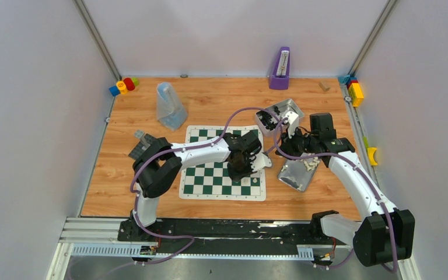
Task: Set up the chess pieces on the board
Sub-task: Place the chess piece on the chessboard, then adjust the chess piece.
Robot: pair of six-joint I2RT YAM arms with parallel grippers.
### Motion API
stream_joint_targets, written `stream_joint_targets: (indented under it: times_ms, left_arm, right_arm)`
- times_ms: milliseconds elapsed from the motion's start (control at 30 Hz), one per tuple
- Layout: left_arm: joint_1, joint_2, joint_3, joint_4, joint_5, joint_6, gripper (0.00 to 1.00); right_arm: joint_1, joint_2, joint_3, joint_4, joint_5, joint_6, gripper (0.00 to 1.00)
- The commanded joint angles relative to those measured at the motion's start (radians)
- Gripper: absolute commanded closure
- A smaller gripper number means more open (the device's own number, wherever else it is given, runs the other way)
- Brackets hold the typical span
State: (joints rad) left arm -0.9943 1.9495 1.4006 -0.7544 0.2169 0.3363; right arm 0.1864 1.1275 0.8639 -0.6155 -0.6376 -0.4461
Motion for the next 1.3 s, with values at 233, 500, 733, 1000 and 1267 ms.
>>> stream_joint_targets:
  times_ms: [233,500,733,1000,1267]
  left_arm:
    - [-0.01,0.024,0.019,-0.01,0.011,0.019,0.79]
    - [-0.01,-0.02,0.018,0.023,-0.041,0.006,0.55]
    - [0.005,-0.177,-0.029,0.087,-0.076,0.012,0.26]
    - [0.156,-0.363,-0.093,0.169,0.111,-0.015,0.17]
    - [0.34,-0.417,-0.07,0.277,0.44,-0.177,0.17]
  right_arm:
    - [-0.005,-0.006,-0.009,0.028,-0.029,-0.002,1.0]
    - [-0.005,-0.006,-0.006,0.027,-0.024,-0.003,1.0]
    - [-0.005,0.003,0.007,0.012,-0.077,-0.019,1.0]
    - [0.003,0.019,0.045,-0.002,-0.271,-0.057,1.0]
    - [0.089,0.107,0.105,0.052,-0.378,-0.029,0.99]
